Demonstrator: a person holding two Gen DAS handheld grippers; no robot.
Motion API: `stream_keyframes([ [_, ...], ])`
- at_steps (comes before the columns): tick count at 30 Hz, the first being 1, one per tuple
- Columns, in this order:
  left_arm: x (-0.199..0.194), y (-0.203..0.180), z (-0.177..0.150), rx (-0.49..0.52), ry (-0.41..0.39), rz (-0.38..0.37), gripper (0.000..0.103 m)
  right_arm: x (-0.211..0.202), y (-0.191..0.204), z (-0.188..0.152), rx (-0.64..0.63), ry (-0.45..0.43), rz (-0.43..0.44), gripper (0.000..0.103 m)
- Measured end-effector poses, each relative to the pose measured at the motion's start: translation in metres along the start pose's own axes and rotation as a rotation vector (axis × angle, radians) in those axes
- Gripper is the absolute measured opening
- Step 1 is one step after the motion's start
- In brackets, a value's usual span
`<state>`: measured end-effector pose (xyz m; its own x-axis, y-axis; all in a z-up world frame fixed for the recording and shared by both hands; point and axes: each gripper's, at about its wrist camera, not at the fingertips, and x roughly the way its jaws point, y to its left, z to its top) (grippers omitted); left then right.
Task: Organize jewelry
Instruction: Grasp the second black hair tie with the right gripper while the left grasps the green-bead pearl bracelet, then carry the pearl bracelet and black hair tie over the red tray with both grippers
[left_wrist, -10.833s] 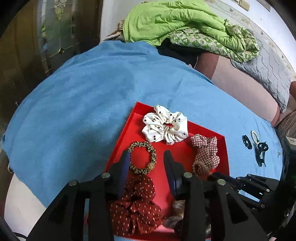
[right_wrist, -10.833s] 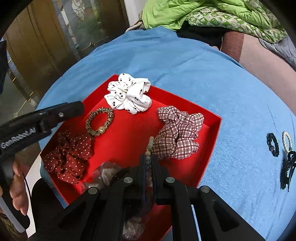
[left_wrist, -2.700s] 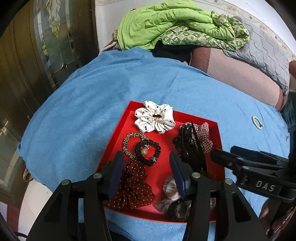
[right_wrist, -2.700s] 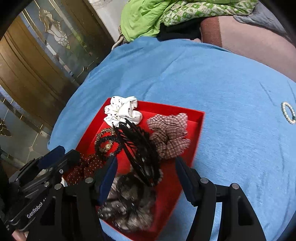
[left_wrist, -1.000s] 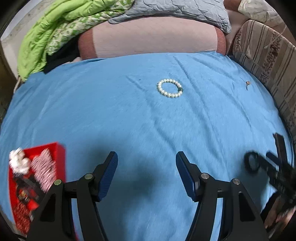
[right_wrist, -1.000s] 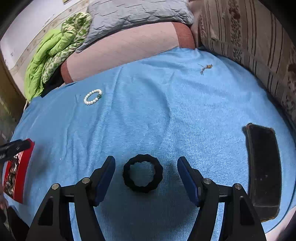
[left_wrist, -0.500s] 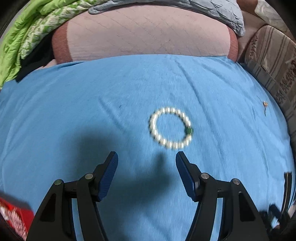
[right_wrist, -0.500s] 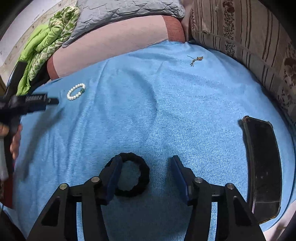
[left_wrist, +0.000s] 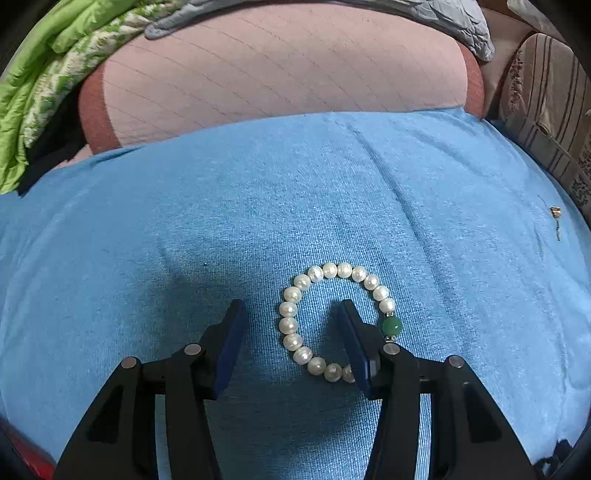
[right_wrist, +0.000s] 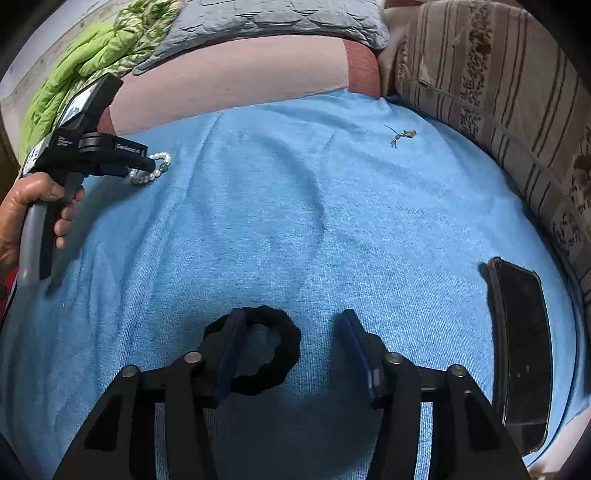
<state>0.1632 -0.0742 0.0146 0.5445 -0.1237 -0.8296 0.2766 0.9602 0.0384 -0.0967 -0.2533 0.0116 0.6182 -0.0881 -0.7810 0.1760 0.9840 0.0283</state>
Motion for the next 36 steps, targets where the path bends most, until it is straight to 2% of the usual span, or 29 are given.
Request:
stream_keyframes([
  [2,-0.002,-0.003,-0.003,-0.005,-0.005,0.017,0.046,0.0,0.004,0.0,-0.019,-0.004,0.008,0.036],
  [4,-0.006,-0.009,-0.005,0.011,0.007,0.012,0.024,-0.001,0.011,-0.001,-0.051,-0.007,0.008,0.027],
  [5,-0.01,-0.013,-0.006,0.031,0.022,0.003,0.01,-0.001,0.014,-0.002,-0.065,-0.007,0.0,0.022],
  [8,-0.025,-0.019,-0.013,0.047,0.049,-0.051,0.009,-0.001,0.013,-0.001,-0.054,-0.005,0.018,0.016],
  [12,-0.05,-0.016,-0.024,0.029,0.041,-0.072,0.009,-0.002,0.001,0.001,0.022,0.0,0.086,0.012],
  [21,-0.128,0.005,-0.064,-0.012,0.0,-0.126,0.009,-0.013,-0.007,0.002,0.094,-0.038,0.167,0.011],
  [26,-0.172,0.022,-0.09,-0.061,-0.026,-0.16,0.009,-0.025,-0.005,0.002,0.094,-0.079,0.166,0.011],
  [33,-0.234,0.039,-0.132,-0.076,-0.098,-0.16,0.009,-0.045,0.014,-0.004,0.009,-0.122,0.112,0.011],
  [36,-0.256,0.051,-0.147,-0.099,-0.112,-0.17,0.009,-0.055,0.02,-0.008,0.015,-0.115,0.141,0.011],
])
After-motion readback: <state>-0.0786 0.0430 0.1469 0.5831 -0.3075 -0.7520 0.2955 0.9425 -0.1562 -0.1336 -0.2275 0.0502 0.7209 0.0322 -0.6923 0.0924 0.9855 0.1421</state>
